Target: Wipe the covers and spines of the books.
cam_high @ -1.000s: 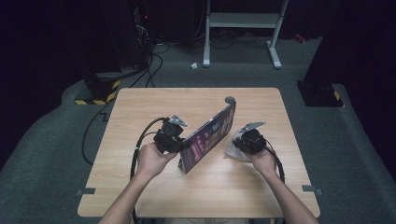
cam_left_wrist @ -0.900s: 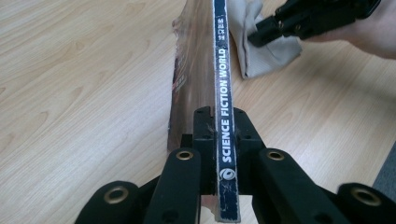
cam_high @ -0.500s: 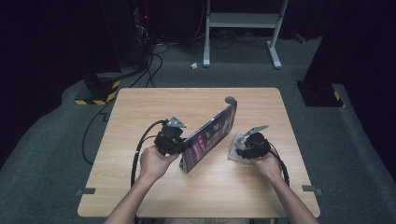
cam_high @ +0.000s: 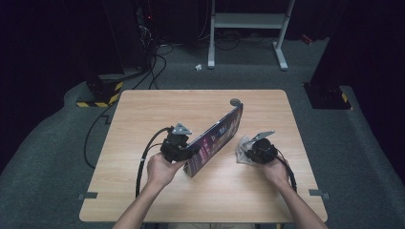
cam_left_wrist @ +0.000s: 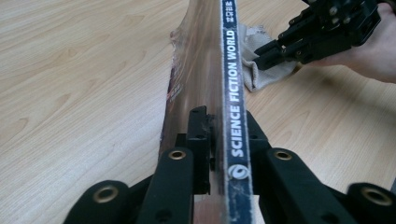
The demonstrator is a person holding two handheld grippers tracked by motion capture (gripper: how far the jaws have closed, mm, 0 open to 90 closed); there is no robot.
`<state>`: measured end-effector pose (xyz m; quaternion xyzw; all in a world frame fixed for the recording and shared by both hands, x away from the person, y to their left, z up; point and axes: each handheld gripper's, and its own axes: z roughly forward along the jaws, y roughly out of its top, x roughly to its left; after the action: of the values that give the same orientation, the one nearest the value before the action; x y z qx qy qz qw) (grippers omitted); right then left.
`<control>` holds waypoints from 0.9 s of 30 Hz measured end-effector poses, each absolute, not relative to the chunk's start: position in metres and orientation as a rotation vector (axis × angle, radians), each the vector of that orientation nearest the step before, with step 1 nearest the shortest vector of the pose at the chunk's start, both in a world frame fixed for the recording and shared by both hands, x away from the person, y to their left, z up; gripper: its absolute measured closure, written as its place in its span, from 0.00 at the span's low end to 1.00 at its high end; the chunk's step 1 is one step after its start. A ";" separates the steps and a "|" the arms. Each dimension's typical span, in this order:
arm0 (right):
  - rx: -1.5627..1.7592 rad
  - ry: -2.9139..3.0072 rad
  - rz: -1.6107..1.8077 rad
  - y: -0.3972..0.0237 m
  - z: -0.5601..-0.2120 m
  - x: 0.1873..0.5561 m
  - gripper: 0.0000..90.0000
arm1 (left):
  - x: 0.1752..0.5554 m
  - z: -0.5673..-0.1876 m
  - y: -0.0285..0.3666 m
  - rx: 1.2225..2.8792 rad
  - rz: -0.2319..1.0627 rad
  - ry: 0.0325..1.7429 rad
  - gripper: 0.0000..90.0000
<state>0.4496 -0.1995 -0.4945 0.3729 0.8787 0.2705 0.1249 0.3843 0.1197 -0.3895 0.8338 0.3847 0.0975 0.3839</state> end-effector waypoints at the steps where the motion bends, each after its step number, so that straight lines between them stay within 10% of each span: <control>1: 1.094 2.549 0.812 -0.201 -0.490 0.449 0.91 | 0.384 -0.390 0.120 2.124 0.245 0.975 0.91; 27: 0.914 2.359 0.972 -0.201 -0.355 0.439 0.90 | 0.372 -0.386 0.110 2.215 0.203 0.809 0.93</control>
<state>0.4386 -0.2007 -0.3553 0.3296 0.8502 0.3505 0.2140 0.3722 0.1096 -0.3860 0.8665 0.3166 0.0795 0.3776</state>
